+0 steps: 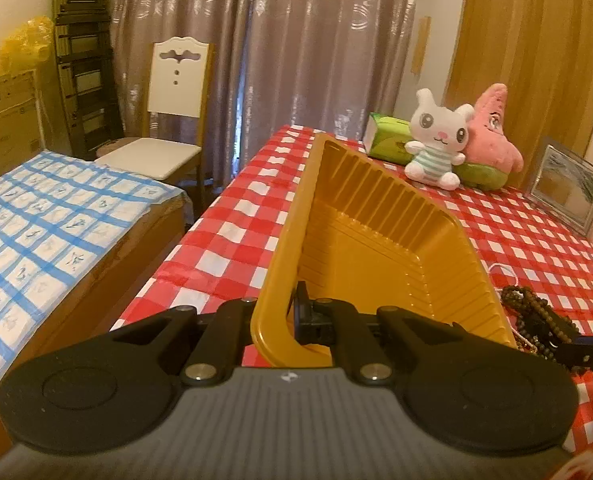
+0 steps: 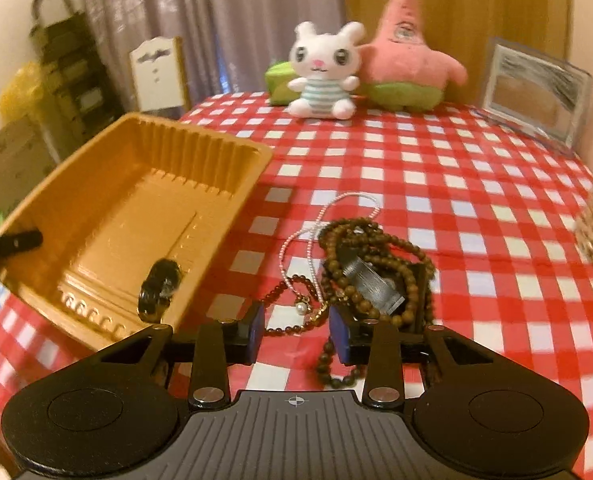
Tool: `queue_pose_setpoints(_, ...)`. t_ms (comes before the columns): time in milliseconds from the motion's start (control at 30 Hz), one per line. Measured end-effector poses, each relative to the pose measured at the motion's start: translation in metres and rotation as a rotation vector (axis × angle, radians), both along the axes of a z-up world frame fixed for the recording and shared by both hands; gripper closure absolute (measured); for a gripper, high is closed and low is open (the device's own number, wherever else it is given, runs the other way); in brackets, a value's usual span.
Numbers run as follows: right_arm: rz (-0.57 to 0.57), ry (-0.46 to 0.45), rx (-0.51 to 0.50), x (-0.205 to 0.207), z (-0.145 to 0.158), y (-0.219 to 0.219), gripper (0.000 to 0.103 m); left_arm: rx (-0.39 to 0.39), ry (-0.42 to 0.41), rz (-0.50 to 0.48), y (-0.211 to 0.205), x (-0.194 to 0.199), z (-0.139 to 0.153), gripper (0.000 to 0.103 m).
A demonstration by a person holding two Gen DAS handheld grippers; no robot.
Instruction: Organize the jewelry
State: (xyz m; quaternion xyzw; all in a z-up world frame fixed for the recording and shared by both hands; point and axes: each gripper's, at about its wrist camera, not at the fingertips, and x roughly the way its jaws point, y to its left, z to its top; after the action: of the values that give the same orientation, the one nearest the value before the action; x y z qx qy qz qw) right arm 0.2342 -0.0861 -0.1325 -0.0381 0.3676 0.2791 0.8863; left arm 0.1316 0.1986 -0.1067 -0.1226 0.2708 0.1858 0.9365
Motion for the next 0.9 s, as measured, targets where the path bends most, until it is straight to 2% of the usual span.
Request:
queue_pose_setpoints(33,0.018,-0.011,-0.014,0.001,-0.003,0.003,0.068,0.003,0.001,0.009,-0.001,-0.001,0.000,0.098)
queue_pose_setpoints(133,0.083,-0.037,-0.063,0.007,-0.011,0.015,0.083,0.005,0.005,0.037,-0.003,-0.002,0.000,0.098)
queue_pose_setpoints(300,0.117,-0.034,-0.127,0.020,-0.030,0.027,0.091,0.008,0.007,0.069,-0.006,-0.005,0.001,0.098)
queue_pose_setpoints(633,0.137,-0.031,-0.181,0.037,-0.044,0.035,0.095,-0.002,0.009,0.096,-0.006,-0.003,0.002,0.097)
queue_pose_setpoints(900,0.166,-0.060,-0.214,0.034,-0.050,0.038,0.095,-0.001,0.010,0.095,-0.006,-0.003,0.002,0.097)
